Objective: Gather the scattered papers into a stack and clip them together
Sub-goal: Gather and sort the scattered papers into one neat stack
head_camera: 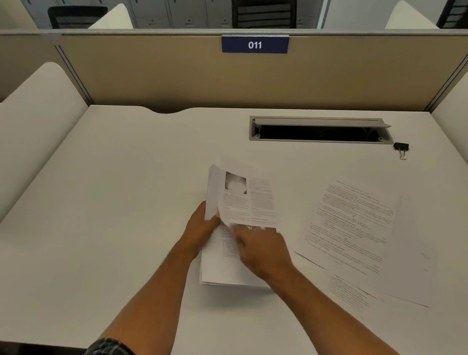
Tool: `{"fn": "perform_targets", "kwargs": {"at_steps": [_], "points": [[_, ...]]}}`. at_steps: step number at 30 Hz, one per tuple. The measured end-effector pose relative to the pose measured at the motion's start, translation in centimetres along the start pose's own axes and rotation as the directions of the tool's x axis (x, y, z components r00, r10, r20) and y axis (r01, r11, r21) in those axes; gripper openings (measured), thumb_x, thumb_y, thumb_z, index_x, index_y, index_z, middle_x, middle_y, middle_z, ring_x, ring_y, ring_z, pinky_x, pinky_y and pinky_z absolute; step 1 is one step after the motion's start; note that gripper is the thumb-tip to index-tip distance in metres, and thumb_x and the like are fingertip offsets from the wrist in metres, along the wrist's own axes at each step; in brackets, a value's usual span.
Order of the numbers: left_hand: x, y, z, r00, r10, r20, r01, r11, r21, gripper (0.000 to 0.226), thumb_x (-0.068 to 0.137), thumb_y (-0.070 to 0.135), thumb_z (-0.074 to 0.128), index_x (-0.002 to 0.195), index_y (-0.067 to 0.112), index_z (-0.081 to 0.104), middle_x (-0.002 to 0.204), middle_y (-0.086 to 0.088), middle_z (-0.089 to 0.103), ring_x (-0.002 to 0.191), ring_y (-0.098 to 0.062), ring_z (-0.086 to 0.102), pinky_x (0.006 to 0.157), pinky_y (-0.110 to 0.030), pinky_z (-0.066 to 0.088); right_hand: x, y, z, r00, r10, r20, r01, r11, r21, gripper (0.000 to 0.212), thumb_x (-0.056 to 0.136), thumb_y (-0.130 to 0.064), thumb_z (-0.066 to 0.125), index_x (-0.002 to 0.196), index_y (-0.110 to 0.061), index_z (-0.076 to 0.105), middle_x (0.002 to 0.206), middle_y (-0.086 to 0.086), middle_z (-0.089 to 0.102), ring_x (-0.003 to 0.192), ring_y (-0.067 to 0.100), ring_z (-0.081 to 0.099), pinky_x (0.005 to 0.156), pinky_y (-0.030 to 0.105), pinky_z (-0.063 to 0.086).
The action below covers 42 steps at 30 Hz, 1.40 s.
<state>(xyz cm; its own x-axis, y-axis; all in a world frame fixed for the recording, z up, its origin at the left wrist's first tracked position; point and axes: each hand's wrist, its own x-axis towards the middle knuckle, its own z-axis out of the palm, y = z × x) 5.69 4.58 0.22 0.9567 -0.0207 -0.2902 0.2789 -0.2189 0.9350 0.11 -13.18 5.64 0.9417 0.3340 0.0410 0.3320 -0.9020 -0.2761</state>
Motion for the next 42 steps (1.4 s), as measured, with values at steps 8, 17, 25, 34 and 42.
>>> {"fn": "perform_targets", "kwargs": {"at_steps": [8, 17, 25, 34, 42], "points": [[-0.3, 0.5, 1.0, 0.995, -0.067, -0.076, 0.065, 0.998, -0.024, 0.045, 0.108, 0.048, 0.032, 0.135, 0.02, 0.054, 0.126, 0.0, 0.065, 0.11, -0.019, 0.065, 0.089, -0.026, 0.055, 0.6, -1.5, 1.7, 0.996, 0.015, 0.087, -0.03, 0.984, 0.173, 0.04, 0.108, -0.04, 0.04, 0.136, -0.024, 0.062, 0.15, 0.005, 0.055, 0.127, 0.032, 0.06, 0.104, 0.038, 0.051], [0.6, 0.5, 1.2, 0.991, -0.11, -0.075, 0.111, 0.994, 0.006, 0.032, 0.105, 0.042, 0.05, 0.132, 0.024, 0.053, 0.12, 0.003, 0.066, 0.097, -0.009, 0.066, 0.069, -0.017, 0.054, 0.2, -0.6, 2.7, 0.985, -0.039, 0.167, 0.006, 0.981, 0.194, 0.041, 0.105, -0.043, 0.044, 0.142, -0.032, 0.058, 0.157, 0.002, 0.047, 0.139, 0.035, 0.048, 0.116, 0.04, 0.039], [1.3, -0.3, 1.4, 0.985, -0.15, -0.087, 0.152, 0.988, 0.018, 0.03, 0.106, 0.025, 0.053, 0.134, 0.017, 0.054, 0.125, -0.001, 0.065, 0.109, -0.024, 0.065, 0.081, -0.025, 0.056, 0.0, -0.7, 2.4, 0.935, -0.088, 0.342, 0.052, 0.992, 0.113, 0.05, 0.104, -0.056, 0.04, 0.149, -0.036, 0.049, 0.157, 0.003, 0.046, 0.137, 0.03, 0.05, 0.115, 0.042, 0.038], [1.2, -0.5, 1.4, 0.968, -0.229, -0.102, 0.228, 0.973, -0.019, 0.032, 0.096, 0.002, 0.052, 0.123, 0.016, 0.058, 0.117, -0.002, 0.068, 0.099, -0.02, 0.068, 0.075, -0.03, 0.055, 1.6, 6.1, -1.4, 0.93, 0.278, 0.242, -0.327, 0.925, 0.195, 0.036, 0.091, -0.026, 0.069, 0.125, -0.032, 0.061, 0.118, -0.008, 0.069, 0.094, 0.013, 0.067, 0.084, 0.03, 0.053], [0.9, -0.5, 1.5, 0.966, -0.225, -0.125, 0.222, 0.974, -0.035, 0.031, 0.089, -0.002, 0.053, 0.112, 0.017, 0.06, 0.107, 0.001, 0.07, 0.094, -0.018, 0.067, 0.073, -0.03, 0.055, -0.2, 12.8, -1.1, 0.686, 0.631, 0.362, -0.574, 0.775, -0.265, 0.095, 0.07, -0.057, 0.083, 0.143, -0.017, 0.038, 0.138, 0.009, 0.05, 0.121, 0.029, 0.058, 0.092, 0.039, 0.048]]}}
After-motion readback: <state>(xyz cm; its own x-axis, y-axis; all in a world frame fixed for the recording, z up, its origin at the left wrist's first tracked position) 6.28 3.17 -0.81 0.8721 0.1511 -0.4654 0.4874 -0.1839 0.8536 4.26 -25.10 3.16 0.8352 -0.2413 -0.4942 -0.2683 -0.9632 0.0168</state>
